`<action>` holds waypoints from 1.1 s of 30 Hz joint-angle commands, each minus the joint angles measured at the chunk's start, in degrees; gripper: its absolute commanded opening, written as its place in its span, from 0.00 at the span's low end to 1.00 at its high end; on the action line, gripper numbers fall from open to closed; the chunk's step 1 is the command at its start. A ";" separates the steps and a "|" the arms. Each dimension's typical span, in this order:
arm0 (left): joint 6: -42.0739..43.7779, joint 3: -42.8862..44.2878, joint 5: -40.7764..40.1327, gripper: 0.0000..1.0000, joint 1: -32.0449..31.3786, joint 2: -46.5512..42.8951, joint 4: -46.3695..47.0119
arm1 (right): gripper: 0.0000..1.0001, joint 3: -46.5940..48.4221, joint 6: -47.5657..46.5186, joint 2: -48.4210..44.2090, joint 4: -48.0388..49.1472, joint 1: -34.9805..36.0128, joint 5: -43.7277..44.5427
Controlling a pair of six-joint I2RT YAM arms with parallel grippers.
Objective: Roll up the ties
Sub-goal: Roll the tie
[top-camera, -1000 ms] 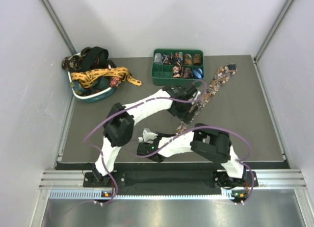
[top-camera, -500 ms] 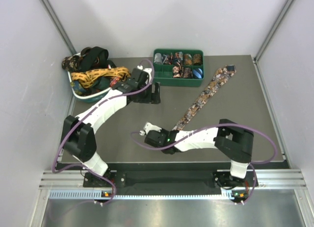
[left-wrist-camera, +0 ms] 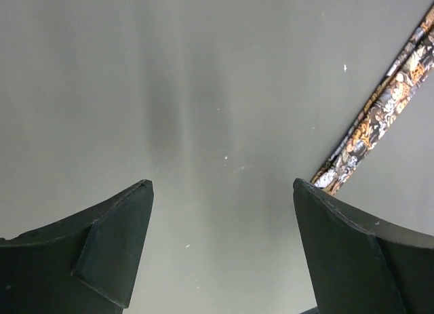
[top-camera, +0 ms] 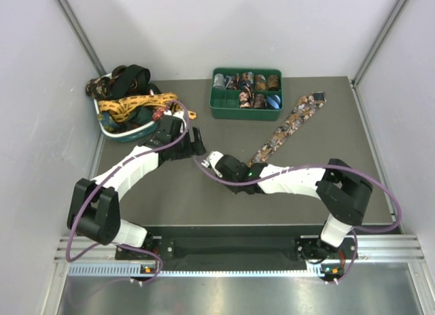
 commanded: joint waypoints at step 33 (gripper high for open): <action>19.18 -1.46 1.25 0.89 -21.26 7.43 14.80 | 0.01 -9.15 19.31 8.51 28.20 -33.33 -69.22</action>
